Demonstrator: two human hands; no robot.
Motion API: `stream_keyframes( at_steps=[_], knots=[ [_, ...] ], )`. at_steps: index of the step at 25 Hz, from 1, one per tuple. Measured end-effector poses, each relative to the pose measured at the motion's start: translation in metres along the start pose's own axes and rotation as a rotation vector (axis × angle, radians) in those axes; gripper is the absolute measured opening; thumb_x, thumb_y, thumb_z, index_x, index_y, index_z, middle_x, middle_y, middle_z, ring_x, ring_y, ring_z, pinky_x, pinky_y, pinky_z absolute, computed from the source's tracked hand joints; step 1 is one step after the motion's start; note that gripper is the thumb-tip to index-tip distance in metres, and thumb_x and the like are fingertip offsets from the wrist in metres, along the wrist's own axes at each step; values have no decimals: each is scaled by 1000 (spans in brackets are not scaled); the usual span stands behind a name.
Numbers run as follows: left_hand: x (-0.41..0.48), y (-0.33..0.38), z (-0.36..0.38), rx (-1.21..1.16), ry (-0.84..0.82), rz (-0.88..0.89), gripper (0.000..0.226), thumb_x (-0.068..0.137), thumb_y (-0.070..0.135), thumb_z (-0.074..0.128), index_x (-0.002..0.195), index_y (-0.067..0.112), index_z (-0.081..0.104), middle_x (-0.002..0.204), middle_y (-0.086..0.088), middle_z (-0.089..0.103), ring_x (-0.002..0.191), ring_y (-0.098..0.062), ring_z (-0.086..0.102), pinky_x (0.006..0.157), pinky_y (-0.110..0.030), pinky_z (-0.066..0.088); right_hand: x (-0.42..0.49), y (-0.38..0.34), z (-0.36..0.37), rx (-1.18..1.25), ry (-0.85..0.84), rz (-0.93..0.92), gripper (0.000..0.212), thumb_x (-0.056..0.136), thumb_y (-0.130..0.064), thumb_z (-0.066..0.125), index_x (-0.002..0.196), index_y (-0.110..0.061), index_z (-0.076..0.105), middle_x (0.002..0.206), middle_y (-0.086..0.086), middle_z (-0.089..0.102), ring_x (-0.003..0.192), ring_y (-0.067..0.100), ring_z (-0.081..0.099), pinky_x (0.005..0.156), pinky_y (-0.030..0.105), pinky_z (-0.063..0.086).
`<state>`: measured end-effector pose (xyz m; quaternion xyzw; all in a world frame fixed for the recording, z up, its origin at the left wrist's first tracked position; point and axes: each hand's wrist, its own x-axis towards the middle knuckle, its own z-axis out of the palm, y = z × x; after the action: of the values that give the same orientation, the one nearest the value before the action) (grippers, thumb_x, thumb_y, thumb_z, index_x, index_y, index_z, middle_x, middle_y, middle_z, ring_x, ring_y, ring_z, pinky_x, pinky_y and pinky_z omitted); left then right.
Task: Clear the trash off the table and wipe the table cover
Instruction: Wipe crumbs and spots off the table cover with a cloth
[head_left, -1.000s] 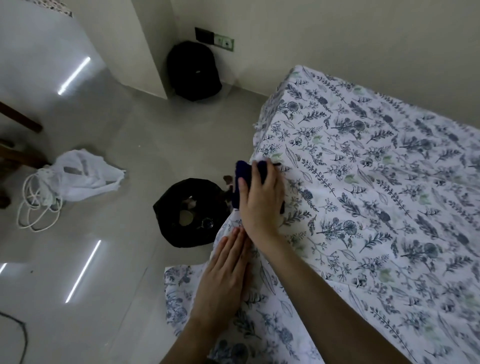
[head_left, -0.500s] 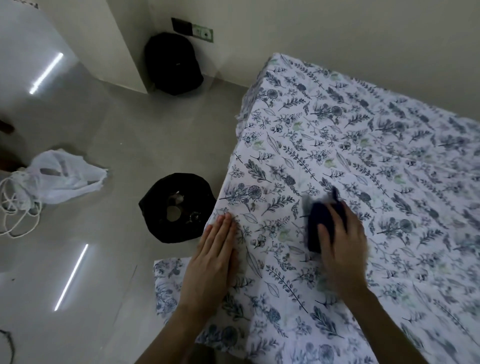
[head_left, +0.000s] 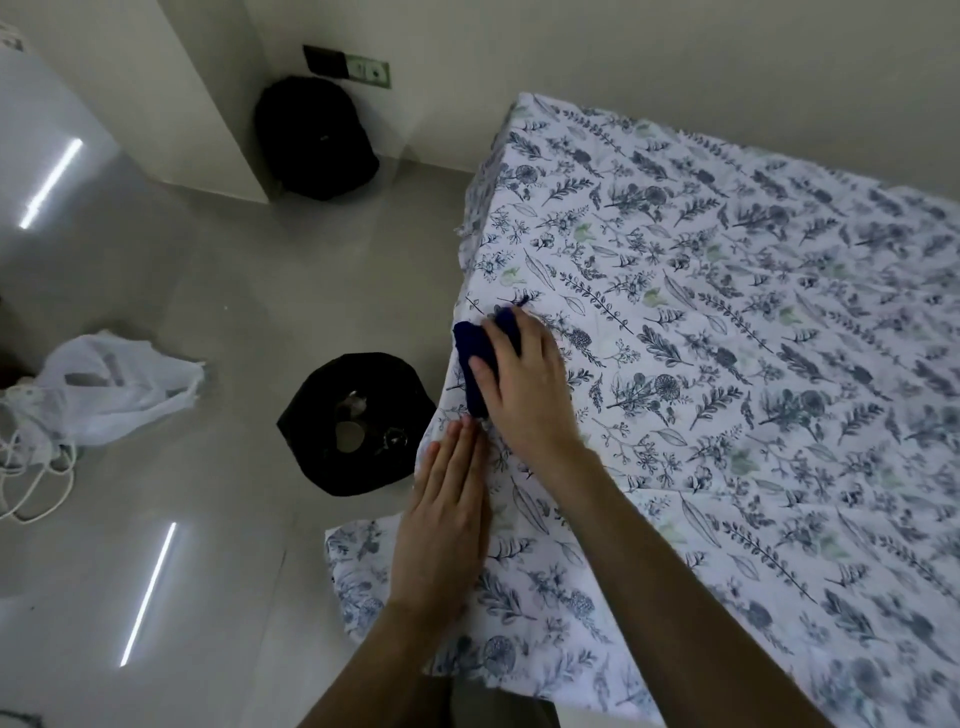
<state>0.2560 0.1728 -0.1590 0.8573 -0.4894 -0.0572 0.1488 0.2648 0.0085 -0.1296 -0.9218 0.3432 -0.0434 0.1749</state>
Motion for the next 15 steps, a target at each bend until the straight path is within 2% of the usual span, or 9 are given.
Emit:
stream_keyframes(
  at_steps=[2,4,6,8,11,15],
  knots=[
    [0,0,0,-16,-5,0,58,97,23,36,149,5,18,158,-12,20,148,-22,13,117,-42,15,-10,23,-9,-32,-37,-57,50,99,-43,30,144,-21,34,152,12,28,139,31,25,114,47,23],
    [0,-1,0,-26,-12,0,58,97,22,39,149,4,20,158,-13,21,148,-25,17,117,-42,18,-42,58,-19,-75,-7,-23,49,100,-43,28,144,-23,33,150,11,31,136,31,31,113,49,25],
    [-1,-1,0,-37,-26,0,57,97,23,38,149,3,22,158,-14,21,148,-25,19,117,-42,19,-88,97,-29,-102,49,139,51,98,-46,24,143,-23,35,148,12,35,132,34,36,111,54,30],
    [0,-2,0,-50,-32,-5,57,98,24,35,149,3,22,159,-14,21,149,-25,17,118,-41,18,-139,127,-38,-80,119,379,55,95,-48,24,141,-21,39,146,15,38,130,39,39,107,55,33],
    [0,-1,0,-35,-45,15,56,98,24,35,149,2,22,159,-15,20,149,-26,15,119,-42,19,-191,142,-43,-22,218,615,60,91,-51,27,138,-16,43,146,20,37,129,42,39,106,56,33],
    [1,1,-1,0,-53,44,53,99,22,33,147,2,28,158,-17,23,149,-27,16,119,-46,20,-190,126,-42,-27,209,584,76,84,-64,35,137,-10,45,143,25,38,128,44,38,104,55,34]
  ],
)
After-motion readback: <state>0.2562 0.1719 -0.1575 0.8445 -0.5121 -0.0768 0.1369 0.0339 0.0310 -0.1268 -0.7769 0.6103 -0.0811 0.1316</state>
